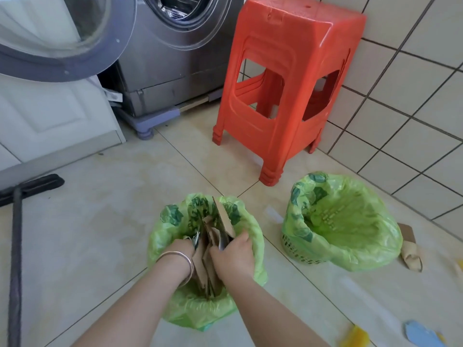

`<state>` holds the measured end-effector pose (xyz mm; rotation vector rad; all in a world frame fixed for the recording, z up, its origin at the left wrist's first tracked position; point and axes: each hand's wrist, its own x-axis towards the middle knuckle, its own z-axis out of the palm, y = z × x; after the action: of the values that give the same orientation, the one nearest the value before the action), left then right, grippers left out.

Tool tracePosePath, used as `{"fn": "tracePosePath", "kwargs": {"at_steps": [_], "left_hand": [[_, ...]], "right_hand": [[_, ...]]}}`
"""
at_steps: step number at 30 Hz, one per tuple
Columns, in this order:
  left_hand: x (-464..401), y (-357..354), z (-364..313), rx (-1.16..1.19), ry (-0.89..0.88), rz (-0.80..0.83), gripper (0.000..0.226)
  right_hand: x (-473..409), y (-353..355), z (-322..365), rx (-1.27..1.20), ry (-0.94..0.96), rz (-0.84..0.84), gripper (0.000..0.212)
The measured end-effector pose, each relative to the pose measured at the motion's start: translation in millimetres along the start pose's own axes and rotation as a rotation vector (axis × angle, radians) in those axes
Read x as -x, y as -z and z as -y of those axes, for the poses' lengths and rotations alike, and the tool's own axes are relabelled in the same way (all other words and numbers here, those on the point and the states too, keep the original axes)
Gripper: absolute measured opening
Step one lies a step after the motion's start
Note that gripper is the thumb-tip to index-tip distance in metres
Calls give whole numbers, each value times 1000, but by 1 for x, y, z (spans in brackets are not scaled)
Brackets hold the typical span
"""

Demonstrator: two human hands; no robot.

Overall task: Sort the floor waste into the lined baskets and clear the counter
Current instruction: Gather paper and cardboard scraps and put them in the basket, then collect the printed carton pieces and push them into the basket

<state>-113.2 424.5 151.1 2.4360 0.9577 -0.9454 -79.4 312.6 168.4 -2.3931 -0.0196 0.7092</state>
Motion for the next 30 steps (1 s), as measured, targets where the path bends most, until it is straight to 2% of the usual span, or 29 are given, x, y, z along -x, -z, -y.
{"fn": "tracePosePath", "kwargs": {"at_steps": [2,4,7,10,13,16,18,20,23,25,27,30], "left_hand": [[10,13,-3,-104,-39,-32,36],[11,21,1,-189,-74,-85,27],[14,32,3,-205,-83,-186,25],[17,34,7,-210,-105,-201,29],[27,39,7,-197,-98,-244,34],[51,57,-9,-128,-103,-423,30],[77,65,-38,-27,-174,-537,26],[108,65,-80,37,-304,-592,25],[163,42,-156,48,-534,-539,22],[199,14,-203,-13,-653,-485,22],[233,-21,-245,-98,-742,-436,23],[278,-79,-306,-147,-810,-372,22]], "right_hand": [[1,9,3,48,150,-163,69],[1,17,7,210,264,-217,57],[2,17,11,455,316,-115,26],[2,7,4,560,244,70,24],[3,9,-2,460,200,103,29],[21,31,-4,324,291,55,32],[44,57,-12,222,350,8,35],[65,87,-29,29,303,-78,34],[95,144,-74,-328,81,-238,30],[118,183,-115,-482,-54,-293,29],[144,222,-166,-544,-138,-329,29],[182,285,-253,-501,-201,-409,28]]}}
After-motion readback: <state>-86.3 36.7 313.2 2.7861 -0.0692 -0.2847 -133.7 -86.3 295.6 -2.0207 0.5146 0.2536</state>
